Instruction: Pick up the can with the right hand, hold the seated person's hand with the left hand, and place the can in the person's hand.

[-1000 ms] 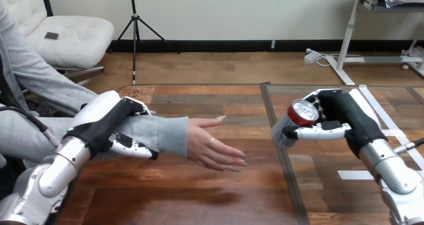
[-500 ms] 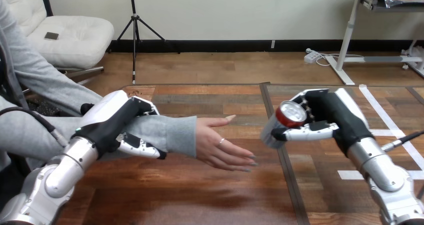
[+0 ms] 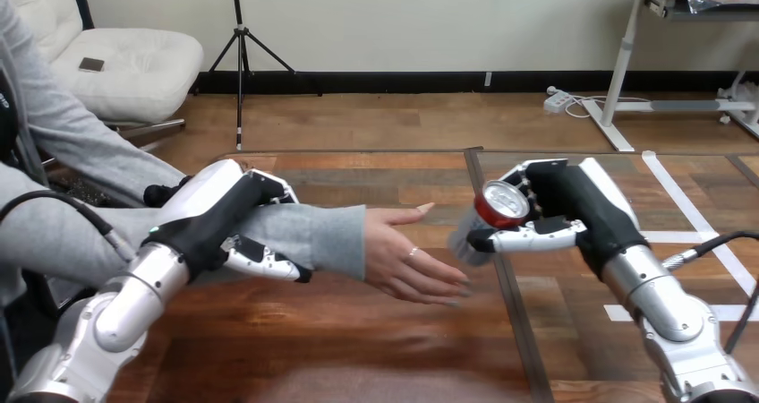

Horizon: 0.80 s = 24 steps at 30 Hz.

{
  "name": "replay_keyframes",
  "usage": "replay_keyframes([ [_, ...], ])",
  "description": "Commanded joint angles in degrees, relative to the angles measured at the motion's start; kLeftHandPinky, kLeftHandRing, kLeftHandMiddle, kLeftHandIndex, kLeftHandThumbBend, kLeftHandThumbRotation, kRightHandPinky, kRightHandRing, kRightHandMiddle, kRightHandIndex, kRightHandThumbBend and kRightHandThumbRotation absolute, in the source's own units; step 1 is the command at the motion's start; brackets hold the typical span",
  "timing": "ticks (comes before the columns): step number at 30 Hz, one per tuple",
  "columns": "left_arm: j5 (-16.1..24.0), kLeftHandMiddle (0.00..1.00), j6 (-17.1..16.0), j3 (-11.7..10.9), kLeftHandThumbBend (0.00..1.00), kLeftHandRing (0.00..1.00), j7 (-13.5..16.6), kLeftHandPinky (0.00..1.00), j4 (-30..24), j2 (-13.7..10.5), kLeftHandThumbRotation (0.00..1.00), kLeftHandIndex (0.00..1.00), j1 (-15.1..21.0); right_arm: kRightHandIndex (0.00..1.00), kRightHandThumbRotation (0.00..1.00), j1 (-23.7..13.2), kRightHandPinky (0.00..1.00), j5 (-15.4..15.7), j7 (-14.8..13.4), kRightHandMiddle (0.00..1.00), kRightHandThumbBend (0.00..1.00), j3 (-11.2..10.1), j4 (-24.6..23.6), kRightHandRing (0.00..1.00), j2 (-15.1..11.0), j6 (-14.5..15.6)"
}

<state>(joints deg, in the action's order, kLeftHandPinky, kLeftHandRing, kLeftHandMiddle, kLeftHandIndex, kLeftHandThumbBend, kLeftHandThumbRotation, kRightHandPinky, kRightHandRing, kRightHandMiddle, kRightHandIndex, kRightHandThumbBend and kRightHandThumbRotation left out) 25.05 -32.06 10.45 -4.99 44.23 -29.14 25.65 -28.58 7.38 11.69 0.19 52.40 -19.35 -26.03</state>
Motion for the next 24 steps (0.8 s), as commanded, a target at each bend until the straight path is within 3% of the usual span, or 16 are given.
replay_keyframes([
  [1, -3.38, 0.36, -1.19, -2.07, 0.67, 0.3, 0.77, 0.26, -3.92, 1.7, 0.0, 0.43, 7.21, 0.41, 0.0, -7.4, 0.33, -1.5, 0.29, 0.39, 0.85, -0.4, -2.38, 0.35, 1.44, -1.19],
  [11, -3.25, 0.36, -1.21, -2.15, 0.67, 0.3, 0.63, 0.26, -3.73, 2.12, 0.0, 0.44, 7.29, 0.41, 0.0, -7.42, 0.32, 1.12, -1.24, 0.39, 0.87, 0.98, -3.25, 0.34, 2.14, -0.69],
  [24, -2.99, 0.36, -1.35, -2.23, 0.67, 0.3, 0.93, 0.26, -3.58, 2.34, 0.0, 0.43, 7.34, 0.41, 0.0, -7.85, 0.32, 1.24, -0.93, 0.38, 0.86, 1.71, -2.52, 0.33, 3.18, -1.56],
])
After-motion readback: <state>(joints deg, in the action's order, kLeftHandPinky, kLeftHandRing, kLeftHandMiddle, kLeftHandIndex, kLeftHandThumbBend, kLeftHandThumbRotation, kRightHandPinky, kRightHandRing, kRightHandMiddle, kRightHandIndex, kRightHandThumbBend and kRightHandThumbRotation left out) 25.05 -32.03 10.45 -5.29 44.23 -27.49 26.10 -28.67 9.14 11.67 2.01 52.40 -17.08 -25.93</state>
